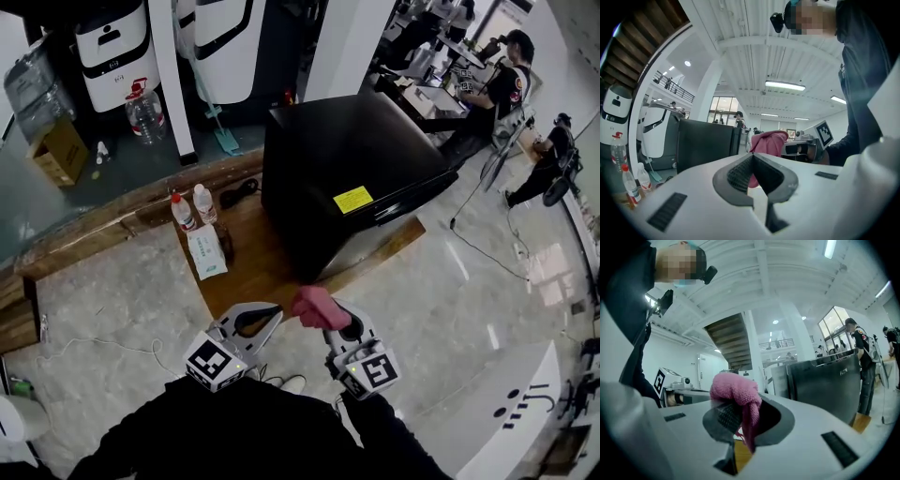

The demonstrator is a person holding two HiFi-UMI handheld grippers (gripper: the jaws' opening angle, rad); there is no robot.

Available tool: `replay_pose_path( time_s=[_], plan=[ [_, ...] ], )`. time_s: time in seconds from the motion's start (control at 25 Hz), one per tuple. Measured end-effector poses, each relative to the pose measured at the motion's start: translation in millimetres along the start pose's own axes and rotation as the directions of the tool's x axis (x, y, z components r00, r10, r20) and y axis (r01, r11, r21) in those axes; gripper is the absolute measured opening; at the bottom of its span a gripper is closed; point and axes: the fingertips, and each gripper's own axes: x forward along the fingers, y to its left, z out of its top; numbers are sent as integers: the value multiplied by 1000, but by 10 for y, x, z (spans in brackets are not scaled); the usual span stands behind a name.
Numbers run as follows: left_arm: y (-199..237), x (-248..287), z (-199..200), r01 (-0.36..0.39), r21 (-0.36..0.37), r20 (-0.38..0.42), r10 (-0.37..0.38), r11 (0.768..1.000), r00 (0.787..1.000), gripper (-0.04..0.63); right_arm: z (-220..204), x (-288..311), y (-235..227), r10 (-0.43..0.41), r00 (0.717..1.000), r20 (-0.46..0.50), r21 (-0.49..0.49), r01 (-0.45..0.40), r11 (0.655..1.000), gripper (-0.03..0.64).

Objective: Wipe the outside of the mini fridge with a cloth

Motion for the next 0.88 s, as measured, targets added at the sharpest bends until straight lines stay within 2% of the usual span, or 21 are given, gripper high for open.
replay_pose_path(
  time_s=[0.16,0.4,0.64,0.88],
  plan=[
    [-279,-33,41,-22,11,1,22,1000,1000,5,112,-271,105,33,999,23,-6,-33,999,46],
    [-544,-71,56,-56,16,13,56,998,998,5,49,-563,193,70,998,2,-60,-70,996,46],
    [-805,-79,44,-80,36,10,79,996,997,5,209,-755,283,90,995,50,-48,-88,995,46],
    [-986,-120,-22,-103,33,13,102,994,995,5,115,-942,315,101,995,21,-48,-100,994,46]
  ],
)
